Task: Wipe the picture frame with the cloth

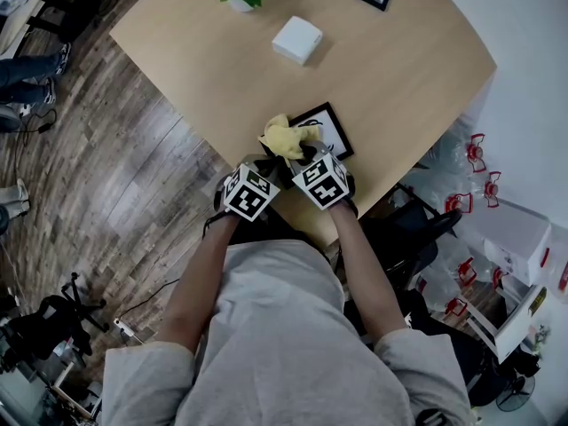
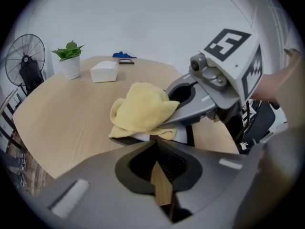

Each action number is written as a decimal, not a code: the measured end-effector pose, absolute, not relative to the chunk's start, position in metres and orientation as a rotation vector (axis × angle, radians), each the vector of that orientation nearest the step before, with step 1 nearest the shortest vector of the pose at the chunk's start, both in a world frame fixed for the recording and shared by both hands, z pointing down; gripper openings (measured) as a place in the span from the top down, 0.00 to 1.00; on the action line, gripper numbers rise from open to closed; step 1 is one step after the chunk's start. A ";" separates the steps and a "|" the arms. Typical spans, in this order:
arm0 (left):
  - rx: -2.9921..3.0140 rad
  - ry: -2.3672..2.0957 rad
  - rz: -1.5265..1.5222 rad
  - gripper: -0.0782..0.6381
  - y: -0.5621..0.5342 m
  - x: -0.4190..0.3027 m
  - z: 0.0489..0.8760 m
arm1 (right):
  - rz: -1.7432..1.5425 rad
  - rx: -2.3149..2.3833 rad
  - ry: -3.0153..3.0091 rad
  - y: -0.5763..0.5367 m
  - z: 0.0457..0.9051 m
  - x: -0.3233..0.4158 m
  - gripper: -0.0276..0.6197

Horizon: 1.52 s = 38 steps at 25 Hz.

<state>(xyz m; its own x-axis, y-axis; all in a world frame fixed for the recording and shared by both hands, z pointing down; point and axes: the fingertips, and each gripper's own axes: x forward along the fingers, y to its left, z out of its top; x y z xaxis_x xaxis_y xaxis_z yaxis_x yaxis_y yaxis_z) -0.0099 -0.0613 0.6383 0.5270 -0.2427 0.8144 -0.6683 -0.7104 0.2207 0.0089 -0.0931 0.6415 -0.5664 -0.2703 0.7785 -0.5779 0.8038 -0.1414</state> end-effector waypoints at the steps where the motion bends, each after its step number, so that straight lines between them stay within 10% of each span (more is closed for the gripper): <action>1: 2.252 -0.738 1.087 0.82 -0.061 -0.010 0.638 | 0.494 0.619 -2.183 -0.090 0.642 0.011 0.88; 38: 2.274 -0.742 1.063 0.82 -0.062 -0.010 0.637 | 0.574 0.682 -2.154 -0.026 0.634 0.041 0.88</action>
